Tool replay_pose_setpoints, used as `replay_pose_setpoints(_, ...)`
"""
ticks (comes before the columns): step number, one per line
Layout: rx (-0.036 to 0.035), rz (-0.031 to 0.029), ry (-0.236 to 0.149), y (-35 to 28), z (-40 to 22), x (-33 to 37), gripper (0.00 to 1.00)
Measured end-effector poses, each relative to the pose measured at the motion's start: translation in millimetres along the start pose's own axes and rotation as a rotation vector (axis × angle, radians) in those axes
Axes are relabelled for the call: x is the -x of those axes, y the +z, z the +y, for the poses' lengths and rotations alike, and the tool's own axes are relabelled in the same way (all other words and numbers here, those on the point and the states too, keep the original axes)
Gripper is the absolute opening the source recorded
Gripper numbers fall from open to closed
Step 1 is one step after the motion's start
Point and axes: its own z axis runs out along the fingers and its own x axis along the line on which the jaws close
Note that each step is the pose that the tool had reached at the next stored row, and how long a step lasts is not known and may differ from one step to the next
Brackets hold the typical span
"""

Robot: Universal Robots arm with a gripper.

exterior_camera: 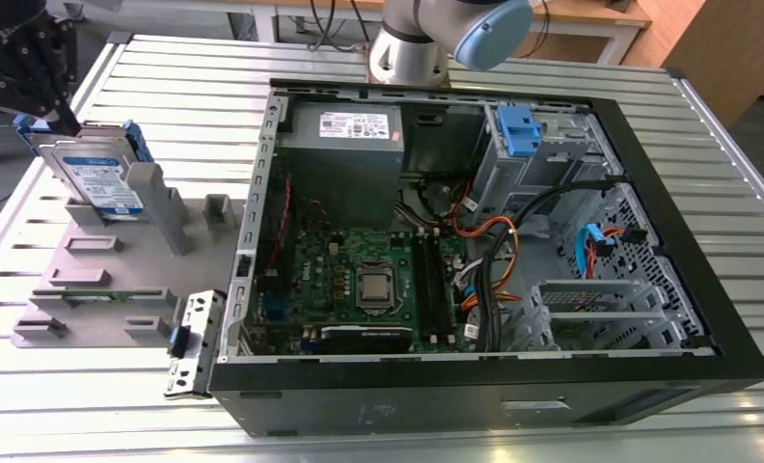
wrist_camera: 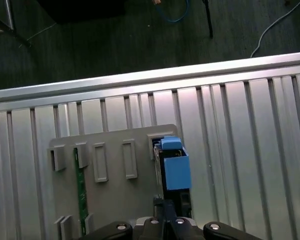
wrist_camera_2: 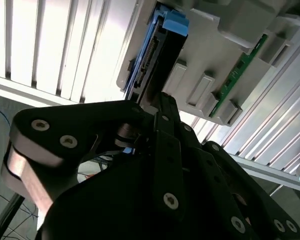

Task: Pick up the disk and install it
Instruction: 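Pick up the disk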

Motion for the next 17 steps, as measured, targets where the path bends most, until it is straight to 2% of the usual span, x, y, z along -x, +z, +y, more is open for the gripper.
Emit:
replay_pose_setpoints(2, -0.0001, 0.0008, -0.025, -0.1, 0.0, 0.0, 0.11)
replay_pose_setpoints(4, 0.0005, -0.0033, -0.045, -0.2, 0.0, 0.1, 0.11)
replay_pose_setpoints(8, 0.0022, -0.0274, -0.069, -0.1, 0.0, 0.0, 0.11)
replay_pose_setpoints(10, 0.0039, -0.0509, -0.075, -0.1, 0.0, 0.0, 0.11)
replay_pose_setpoints(11, 0.0042, -0.0544, -0.076, -0.1, 0.0, 0.1, 0.11)
replay_pose_setpoints(17, 0.0044, -0.0549, -0.082, -0.1, 0.0, 0.0, 0.11)
